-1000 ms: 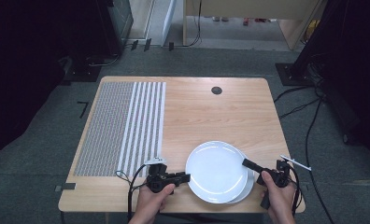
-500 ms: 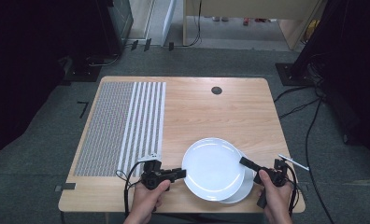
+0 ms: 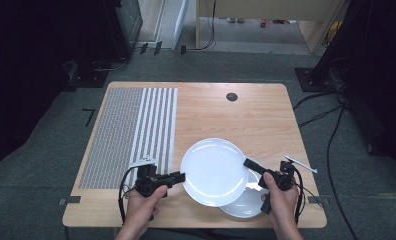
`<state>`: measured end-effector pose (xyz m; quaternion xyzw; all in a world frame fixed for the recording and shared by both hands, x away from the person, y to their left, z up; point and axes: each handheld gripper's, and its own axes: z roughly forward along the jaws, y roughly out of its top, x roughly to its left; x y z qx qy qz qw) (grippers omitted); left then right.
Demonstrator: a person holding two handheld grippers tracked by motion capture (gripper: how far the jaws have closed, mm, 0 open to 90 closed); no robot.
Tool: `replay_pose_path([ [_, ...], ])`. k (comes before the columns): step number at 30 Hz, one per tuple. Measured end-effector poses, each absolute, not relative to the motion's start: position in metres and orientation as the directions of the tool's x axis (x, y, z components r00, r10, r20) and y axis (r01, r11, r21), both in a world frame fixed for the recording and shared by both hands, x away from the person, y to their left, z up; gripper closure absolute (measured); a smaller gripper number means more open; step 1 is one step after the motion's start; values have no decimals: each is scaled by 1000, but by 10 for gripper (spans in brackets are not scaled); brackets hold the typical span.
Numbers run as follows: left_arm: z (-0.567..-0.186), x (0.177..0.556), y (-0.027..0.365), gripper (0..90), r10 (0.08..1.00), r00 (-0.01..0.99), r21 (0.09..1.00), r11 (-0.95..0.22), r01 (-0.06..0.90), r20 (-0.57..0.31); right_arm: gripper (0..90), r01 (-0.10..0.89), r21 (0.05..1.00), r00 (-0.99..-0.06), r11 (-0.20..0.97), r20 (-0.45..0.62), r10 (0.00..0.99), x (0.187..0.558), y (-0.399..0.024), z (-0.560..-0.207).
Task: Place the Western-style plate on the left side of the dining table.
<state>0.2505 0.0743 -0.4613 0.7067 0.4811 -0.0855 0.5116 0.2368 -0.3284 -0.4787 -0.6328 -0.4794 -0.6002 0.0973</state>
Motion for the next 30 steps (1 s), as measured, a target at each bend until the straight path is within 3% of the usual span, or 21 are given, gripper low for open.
replay_pose_path([
  [30,-430,280,209,761,713,415,670,103,735,-565,890,770,391,-189,-503,894,405,311,-176,-469],
])
